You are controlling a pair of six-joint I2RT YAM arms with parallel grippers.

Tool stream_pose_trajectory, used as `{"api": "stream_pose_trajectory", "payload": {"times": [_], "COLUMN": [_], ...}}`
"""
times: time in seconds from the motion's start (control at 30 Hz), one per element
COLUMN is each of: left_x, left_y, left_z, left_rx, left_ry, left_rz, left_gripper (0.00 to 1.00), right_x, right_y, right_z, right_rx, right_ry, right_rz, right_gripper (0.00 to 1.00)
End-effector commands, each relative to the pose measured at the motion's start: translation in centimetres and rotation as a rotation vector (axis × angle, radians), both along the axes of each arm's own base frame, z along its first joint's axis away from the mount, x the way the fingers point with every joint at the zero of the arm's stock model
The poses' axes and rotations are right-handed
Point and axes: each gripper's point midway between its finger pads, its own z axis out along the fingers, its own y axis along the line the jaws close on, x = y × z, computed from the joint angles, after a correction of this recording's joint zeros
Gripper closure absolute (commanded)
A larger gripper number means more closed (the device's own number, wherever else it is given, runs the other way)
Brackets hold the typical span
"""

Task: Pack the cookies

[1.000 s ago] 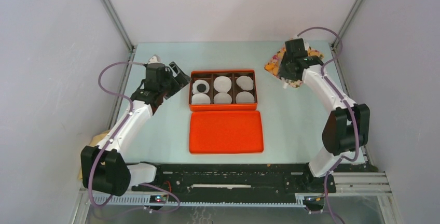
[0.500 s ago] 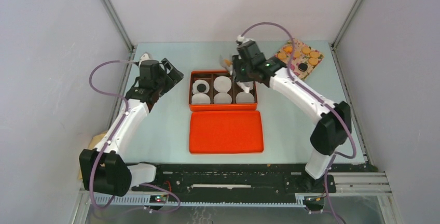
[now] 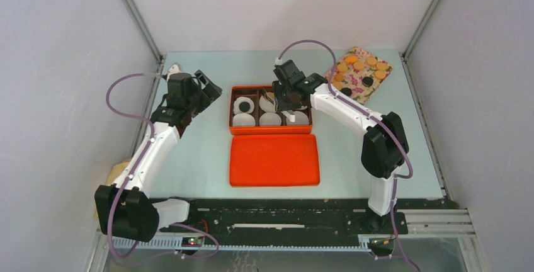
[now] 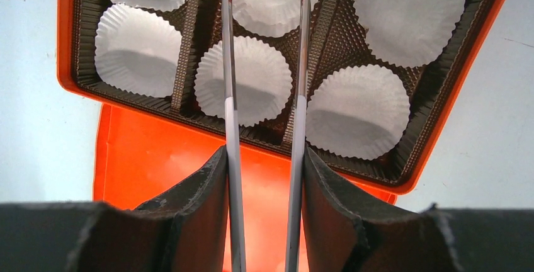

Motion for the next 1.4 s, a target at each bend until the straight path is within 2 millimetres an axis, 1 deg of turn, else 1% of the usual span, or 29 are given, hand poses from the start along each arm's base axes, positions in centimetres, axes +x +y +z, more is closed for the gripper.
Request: {"api": "stream_pose_trajectory", "payload": {"times": [0.0,0.03,0.1,0.2,0.33,0.43,0.53,0.63,0.7,0.77,0.8,0.87,0.93,0.97,1.0,1.03,1.1,1.13,1.17,1.23,1.37], "left_x": [0.1,0.1,0.0,0.0,0.0,0.0,-0.1,0.0,0.1,0.2,0.2,0.4,0.5,0.6,0.5,0.6,0.6,0.6,0.6,0.7,0.7], "left_y": [0.3,0.3,0.2,0.1,0.0,-0.1,-0.1,-0.2,-0.3,-0.6,-0.8,-1.1,-1.3,-1.3,-1.6,-1.8,-2.0,-2.0,-2.1,-2.3,-2.3], "left_z": [1.2,1.3,1.3,1.3,1.2,1.3,1.5,1.6,1.5,1.4,1.2,0.9,0.8,0.7,0.6,0.7,0.6,0.7,0.6,0.7,0.5], "left_rx": [0.008,0.009,0.009,0.009,0.007,0.007,0.005,-0.001,-0.007,-0.015,-0.018,-0.026,-0.030,-0.029,-0.038,-0.042,-0.045,-0.045,-0.046,-0.048,-0.050], "left_ry": [-0.039,-0.040,-0.040,-0.040,-0.039,-0.041,-0.048,-0.056,-0.054,-0.053,-0.050,-0.043,-0.040,-0.038,-0.035,-0.036,-0.036,-0.038,-0.035,-0.039,-0.038], "left_rz": [0.001,0.000,-0.003,-0.010,-0.020,-0.023,-0.024,-0.027,-0.032,-0.043,-0.049,-0.064,-0.071,-0.071,-0.087,-0.096,-0.104,-0.105,-0.108,-0.112,-0.113], "left_gripper": [0.10,0.10,0.10,0.10,0.10,0.10,0.10,0.10,0.10,0.10,0.10,0.10,0.10,0.10,0.10,0.10,0.10,0.10,0.10,0.10,0.10], "right_x": [1.0,1.0,0.8,0.6,0.6,0.6,0.6,0.8,1.0,1.6,1.9,2.6,3.1,3.4,3.5,3.7,4.0,4.1,4.1,4.3,5.0], "right_y": [0.6,0.7,0.8,0.9,0.7,0.1,-1.6,-3.9,-5.8,-8.4,-9.8,-12.5,-15.6,-17.5,-18.6,-19.9,-22.9,-23.5,-24.8,-26.2,-27.6], "right_z": [2.7,2.8,2.9,2.9,3.5,5.1,8.0,10.7,11.9,12.4,12.3,11.7,10.3,9.2,8.4,8.0,6.2,5.8,5.1,4.1,2.5], "right_rx": [0.031,0.034,0.036,0.035,0.036,0.040,0.028,0.019,0.015,0.003,-0.008,-0.026,-0.044,-0.059,-0.064,-0.059,-0.066,-0.064,-0.072,-0.083,-0.083], "right_ry": [-0.084,-0.082,-0.078,-0.077,-0.089,-0.134,-0.213,-0.276,-0.302,-0.310,-0.312,-0.297,-0.265,-0.245,-0.229,-0.222,-0.190,-0.182,-0.168,-0.146,-0.107], "right_rz": [0.008,0.013,0.018,0.025,0.015,-0.003,-0.037,-0.090,-0.134,-0.199,-0.233,-0.302,-0.382,-0.433,-0.461,-0.493,-0.569,-0.586,-0.616,-0.650,-0.684], "right_gripper": [0.64,0.61,0.46,0.38,0.38,0.41,0.43,0.44,0.44,0.44,0.44,0.43,0.43,0.43,0.43,0.43,0.43,0.43,0.43,0.43,0.42]}}
